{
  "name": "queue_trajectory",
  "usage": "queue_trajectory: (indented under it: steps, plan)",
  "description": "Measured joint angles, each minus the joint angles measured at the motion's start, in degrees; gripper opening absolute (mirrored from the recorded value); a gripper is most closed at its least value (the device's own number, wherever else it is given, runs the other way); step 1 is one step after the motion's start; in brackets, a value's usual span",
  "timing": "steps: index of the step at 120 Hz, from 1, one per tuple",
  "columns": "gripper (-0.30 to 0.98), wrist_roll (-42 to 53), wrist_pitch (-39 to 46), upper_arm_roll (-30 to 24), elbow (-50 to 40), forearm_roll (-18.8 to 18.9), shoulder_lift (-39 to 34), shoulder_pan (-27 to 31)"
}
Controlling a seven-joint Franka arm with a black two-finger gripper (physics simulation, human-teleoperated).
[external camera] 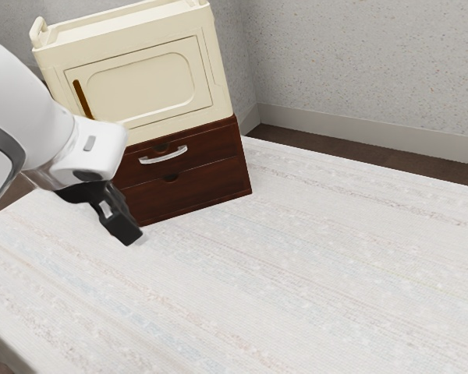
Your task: Pull the drawer handle with one arm to open the drawer
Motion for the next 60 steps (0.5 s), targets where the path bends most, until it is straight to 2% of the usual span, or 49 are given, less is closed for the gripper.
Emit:
queue_trajectory:
  steps: [11, 22, 28, 39, 56, 60]
  plan:
    - [0.69, 2.96, 0.93, 1.31, 0.28, 3.77, 0.39, -2.14]
    - [0.69, 5.42, 1.48, 11.87, 1.3, 8.1, 0.84, -13.33]
    - [0.69, 6.59, 1.74, 15.95, 1.72, 10.03, 1.18, -17.14]
    - [0.69, 8.5, 2.15, 18.81, 2.07, 12.38, 1.85, -19.2]
    - [0.69, 10.75, 2.38, 19.89, 3.14, 14.38, 3.11, -19.98]
    - [0.69, 11.2, 2.4, 22.23, 3.91, 15.02, 3.33, -22.11]
